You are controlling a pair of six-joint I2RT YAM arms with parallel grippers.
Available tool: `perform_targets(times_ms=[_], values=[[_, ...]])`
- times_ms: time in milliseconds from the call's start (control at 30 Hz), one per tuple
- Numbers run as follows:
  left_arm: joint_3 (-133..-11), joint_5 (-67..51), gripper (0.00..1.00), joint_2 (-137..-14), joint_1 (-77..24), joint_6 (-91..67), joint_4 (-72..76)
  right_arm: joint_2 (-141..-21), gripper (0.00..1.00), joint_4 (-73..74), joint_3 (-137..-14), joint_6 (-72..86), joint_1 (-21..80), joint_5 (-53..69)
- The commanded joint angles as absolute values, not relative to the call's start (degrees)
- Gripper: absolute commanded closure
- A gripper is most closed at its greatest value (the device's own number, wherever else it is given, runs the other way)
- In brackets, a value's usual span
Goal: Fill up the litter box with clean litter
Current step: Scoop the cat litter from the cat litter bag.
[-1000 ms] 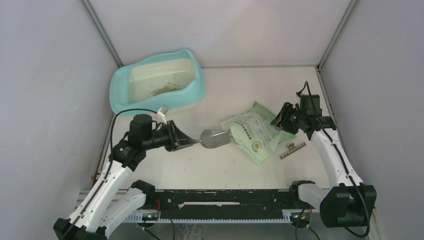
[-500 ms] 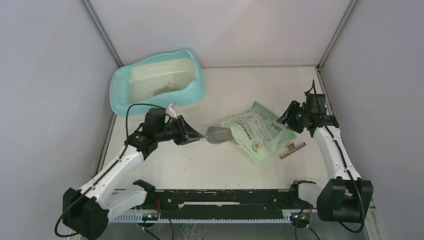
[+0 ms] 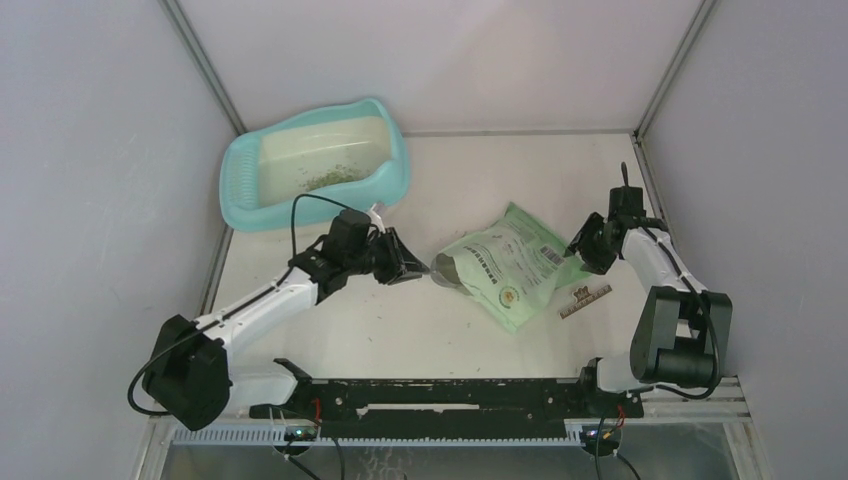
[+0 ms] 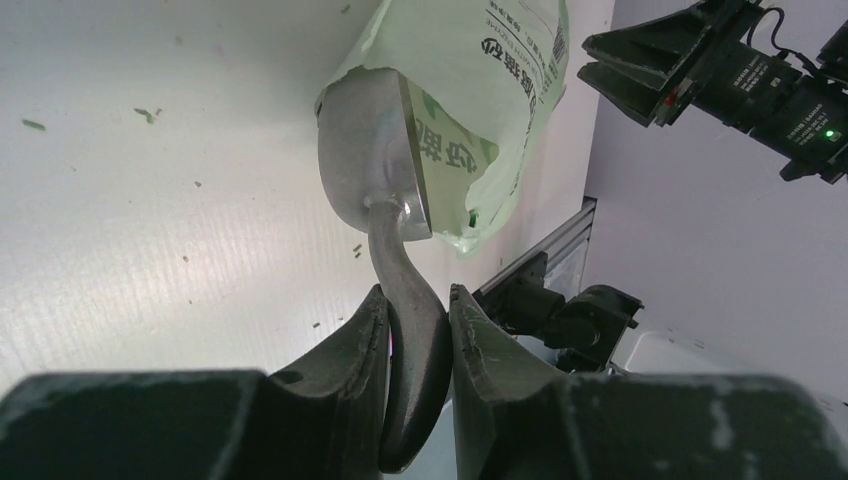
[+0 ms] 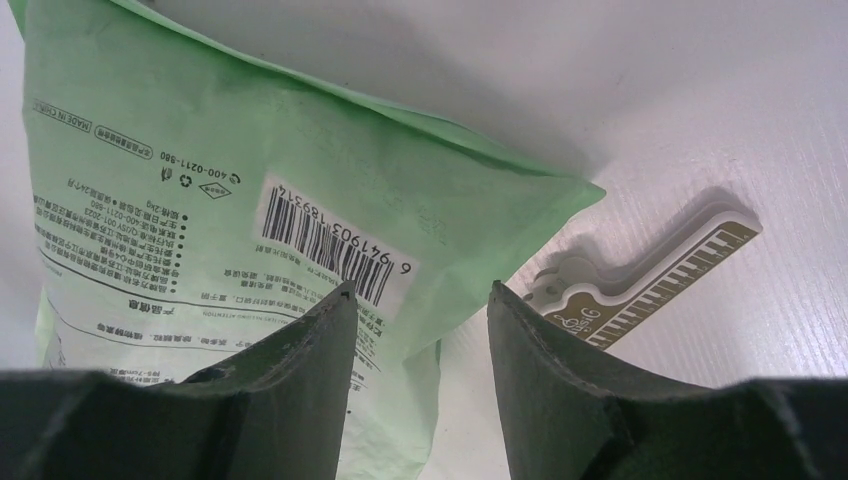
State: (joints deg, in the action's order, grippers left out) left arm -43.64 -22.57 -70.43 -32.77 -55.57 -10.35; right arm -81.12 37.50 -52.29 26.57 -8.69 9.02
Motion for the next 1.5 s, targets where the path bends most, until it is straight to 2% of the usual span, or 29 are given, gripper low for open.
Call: perform_targets(times_ms=[0, 300, 700, 733, 767, 867, 1200, 1333, 1467], values=[[-46.04, -18.57, 0.86, -71.62, -33.16, -56.29, -4.36, -81.55, 0.42, 34.43, -52.79, 28.67, -9.14, 8.45], [-48.83, -19.06, 0.87, -77.96, -33.56, -56.12, -1.15, -86.99, 0.43, 30.64, -52.82, 30.44, -9.23, 11.53], [-46.37, -18.16, 0.86, -75.71, -35.44, -56.56, -1.49, -75.67, 0.40, 31.36, -45.51, 32.56, -9.03, 14.26], [-46.32, -18.06, 0.86, -75.61, -35.69, -56.60, -1.42, -74.81, 0.25, 31.66, -45.53, 32.95, -8.70, 14.46], [-46.32, -17.87, 0.86, -75.72, -35.88, -56.64, -1.43, -73.99, 0.22, 31.88, -45.53, 33.30, -8.36, 14.42], [-46.14, -17.73, 0.87, -76.51, -36.39, -57.07, -0.35, -73.51, 0.20, 30.75, -45.00, 35.16, -7.33, 13.86], [-47.92, -18.24, 0.87, -79.91, -36.78, -57.73, 2.89, -79.77, 0.29, 25.38, -44.71, 37.16, -6.77, 15.91], [-47.99, -18.20, 0.86, -79.90, -37.13, -57.92, 2.90, -81.09, 0.39, 24.26, -44.73, 37.29, -6.77, 16.47], [-48.35, -17.79, 0.86, -80.75, -37.11, -57.92, 3.58, -82.43, 0.43, 22.46, -44.73, 38.22, -6.85, 17.16]])
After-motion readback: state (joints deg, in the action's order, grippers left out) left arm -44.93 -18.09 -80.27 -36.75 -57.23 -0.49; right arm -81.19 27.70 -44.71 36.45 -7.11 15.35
